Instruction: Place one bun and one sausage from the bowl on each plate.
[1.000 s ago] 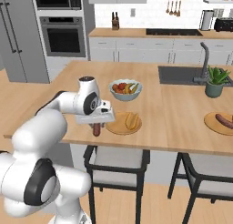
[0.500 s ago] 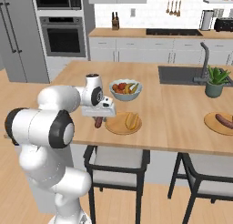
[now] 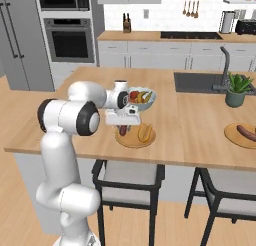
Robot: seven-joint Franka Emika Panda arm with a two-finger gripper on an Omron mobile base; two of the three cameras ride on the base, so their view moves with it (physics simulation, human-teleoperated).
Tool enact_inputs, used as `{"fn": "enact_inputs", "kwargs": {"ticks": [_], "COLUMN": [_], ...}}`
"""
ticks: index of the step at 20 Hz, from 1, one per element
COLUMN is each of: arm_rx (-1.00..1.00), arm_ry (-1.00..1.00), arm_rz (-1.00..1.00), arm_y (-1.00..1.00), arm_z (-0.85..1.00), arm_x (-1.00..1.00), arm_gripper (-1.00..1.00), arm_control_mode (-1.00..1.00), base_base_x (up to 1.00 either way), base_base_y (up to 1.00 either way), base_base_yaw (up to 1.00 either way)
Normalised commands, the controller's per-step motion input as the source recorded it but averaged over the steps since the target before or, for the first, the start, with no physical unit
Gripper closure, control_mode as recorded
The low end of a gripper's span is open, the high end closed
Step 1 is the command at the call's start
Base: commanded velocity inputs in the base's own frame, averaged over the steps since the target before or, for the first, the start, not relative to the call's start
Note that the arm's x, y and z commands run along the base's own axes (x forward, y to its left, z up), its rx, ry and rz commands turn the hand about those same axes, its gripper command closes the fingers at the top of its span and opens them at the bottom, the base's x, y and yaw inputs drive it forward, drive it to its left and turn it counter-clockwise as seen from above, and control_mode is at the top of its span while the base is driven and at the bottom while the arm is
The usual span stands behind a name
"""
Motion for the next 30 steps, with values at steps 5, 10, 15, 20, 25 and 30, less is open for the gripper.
{"fn": "enact_inputs", "kwargs": {"ticks": [5, 10, 15, 20, 25, 30], "arm_rx": [0.02, 0.0, 0.0, 0.0, 0.0, 0.0], "arm_ry": [0.0, 0.0, 0.0, -0.01, 0.0, 0.0], "arm_rz": [0.09, 0.03, 0.0, 0.03, 0.0, 0.0], "arm_y": [-0.15, 0.0, 0.0, -0.12, -0.01, -0.04], "arm_z": [-0.45, -0.35, -0.16, 0.0, 0.0, 0.0], "arm_x": [0.15, 0.17, 0.24, 0.51, 0.09, 0.01], "arm_gripper": [1.0, 1.0, 1.0, 1.0, -1.0, -1.0], "arm_control_mode": [-1.0, -1.0, -1.0, -1.0, -1.0, -1.0], "base_base_x": [0.0, 0.0, 0.0, 0.0, 0.0, 0.0], "base_base_y": [0.0, 0.0, 0.0, 0.0, 0.0, 0.0], "base_base_yaw": [0.0, 0.0, 0.0, 0.0, 0.0, 0.0]}}
